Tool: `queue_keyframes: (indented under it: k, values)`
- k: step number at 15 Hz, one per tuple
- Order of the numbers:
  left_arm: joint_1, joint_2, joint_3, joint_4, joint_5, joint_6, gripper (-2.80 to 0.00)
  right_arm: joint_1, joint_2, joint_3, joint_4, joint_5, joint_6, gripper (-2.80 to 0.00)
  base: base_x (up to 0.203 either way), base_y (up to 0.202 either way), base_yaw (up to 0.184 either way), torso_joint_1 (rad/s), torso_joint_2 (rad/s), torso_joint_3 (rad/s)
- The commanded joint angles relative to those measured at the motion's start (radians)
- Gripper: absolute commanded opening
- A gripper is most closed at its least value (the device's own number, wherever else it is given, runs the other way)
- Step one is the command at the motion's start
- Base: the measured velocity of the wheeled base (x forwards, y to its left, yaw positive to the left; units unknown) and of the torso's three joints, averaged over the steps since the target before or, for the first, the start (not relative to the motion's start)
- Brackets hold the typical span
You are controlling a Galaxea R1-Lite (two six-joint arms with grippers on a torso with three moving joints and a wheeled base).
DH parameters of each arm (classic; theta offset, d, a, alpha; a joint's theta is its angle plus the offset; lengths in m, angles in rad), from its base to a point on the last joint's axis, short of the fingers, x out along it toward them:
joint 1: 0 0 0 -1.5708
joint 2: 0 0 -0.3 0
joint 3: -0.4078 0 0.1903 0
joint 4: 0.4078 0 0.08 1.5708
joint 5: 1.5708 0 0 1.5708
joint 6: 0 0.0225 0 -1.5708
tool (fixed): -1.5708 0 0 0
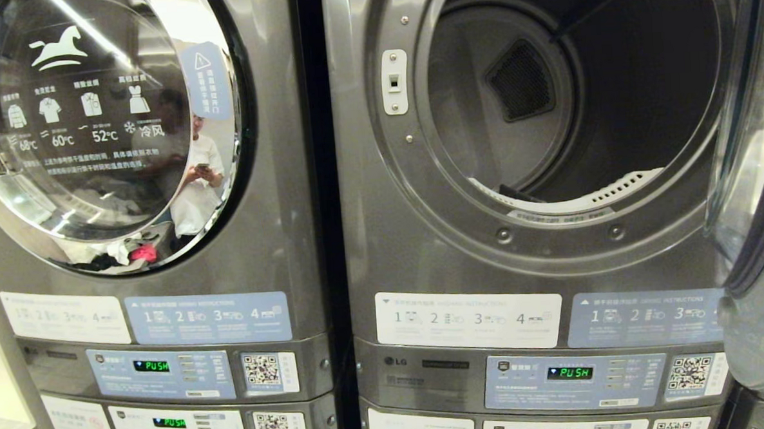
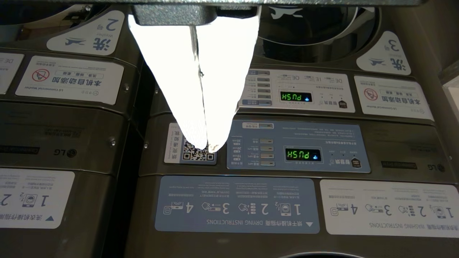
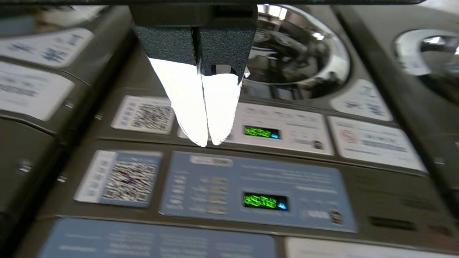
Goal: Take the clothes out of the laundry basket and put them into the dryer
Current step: Open the dryer
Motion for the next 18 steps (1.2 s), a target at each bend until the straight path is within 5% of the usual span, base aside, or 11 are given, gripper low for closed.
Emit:
queue_keyframes:
  k: [1, 6, 18]
  values:
    - [0.0, 0.0, 0.0, -0.001, 0.001, -0.001, -2.8, -0.083, -0.021, 0.004, 0.01, 0.022, -0.046, -2.8, 0.0, 0.0, 0.0, 0.0, 0.0, 0.0]
    - [0.0, 0.0, -0.001, -0.001, 0.0, -0.001, -2.8, -0.081, -0.289, 0.003, 0.018, 0.049, -0.115, -2.8, 0.0, 0.0, 0.0, 0.0, 0.0, 0.0]
    - [0.0, 0.0, -0.001, -0.001, -0.001, -0.001, -2.8, -0.074, -0.292, 0.004, 0.019, 0.023, -0.084, -2.8, 0.0, 0.0, 0.0, 0.0, 0.0, 0.0]
